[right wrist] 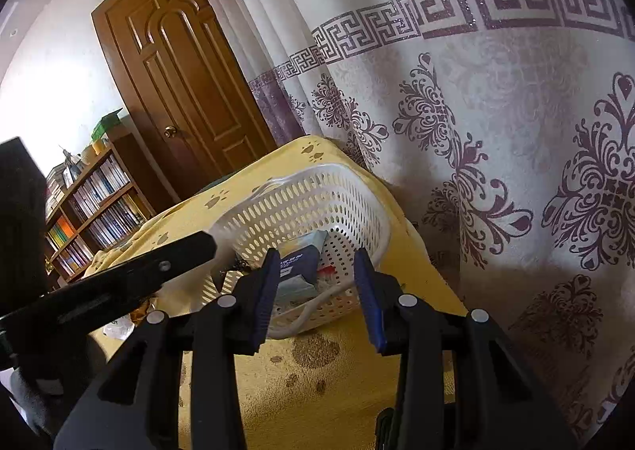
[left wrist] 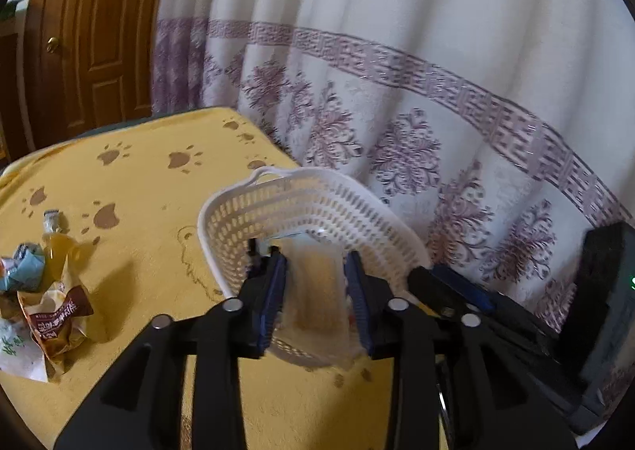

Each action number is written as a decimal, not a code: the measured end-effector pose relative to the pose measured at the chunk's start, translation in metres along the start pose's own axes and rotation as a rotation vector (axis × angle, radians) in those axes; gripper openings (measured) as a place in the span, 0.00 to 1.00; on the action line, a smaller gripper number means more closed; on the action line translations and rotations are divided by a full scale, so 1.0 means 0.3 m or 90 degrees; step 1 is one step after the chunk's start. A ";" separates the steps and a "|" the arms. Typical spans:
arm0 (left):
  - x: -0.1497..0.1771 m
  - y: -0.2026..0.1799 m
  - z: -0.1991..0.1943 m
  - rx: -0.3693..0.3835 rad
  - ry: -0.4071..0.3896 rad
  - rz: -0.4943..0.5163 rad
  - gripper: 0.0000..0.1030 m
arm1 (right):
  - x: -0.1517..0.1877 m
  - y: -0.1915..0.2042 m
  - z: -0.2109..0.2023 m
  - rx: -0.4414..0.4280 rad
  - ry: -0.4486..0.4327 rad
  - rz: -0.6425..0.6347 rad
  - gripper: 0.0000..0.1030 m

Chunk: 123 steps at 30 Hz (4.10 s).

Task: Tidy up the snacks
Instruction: 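Carry the cracker-bar pack into the white basket and open the left tool, then move both open tools back toward the snack pile, then grasp the white-green bread bag with the left tool while the right tool grasps the brown-red bag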

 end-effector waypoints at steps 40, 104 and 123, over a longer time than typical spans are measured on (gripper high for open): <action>0.176 0.433 -0.288 -0.182 -0.036 -0.146 0.87 | 0.080 0.184 -0.024 -0.032 0.015 -0.051 0.66; 0.512 0.954 -0.528 -0.371 -0.026 -0.357 0.89 | 0.483 0.760 0.559 -0.101 0.297 -0.257 0.68; 0.505 0.897 -0.398 -0.334 0.025 -0.294 0.89 | 0.501 0.626 0.401 -0.084 0.273 -0.181 0.68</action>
Point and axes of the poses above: each gripper's, at about its wrist camera, not at the fingertips, and z roughly the way its jaws point, y to its left, x to its underside, the point moved 7 cm from there along z, roughly the way its jaws point, and after that the axes turned 9 degrees about z, right-handed, at the moved point
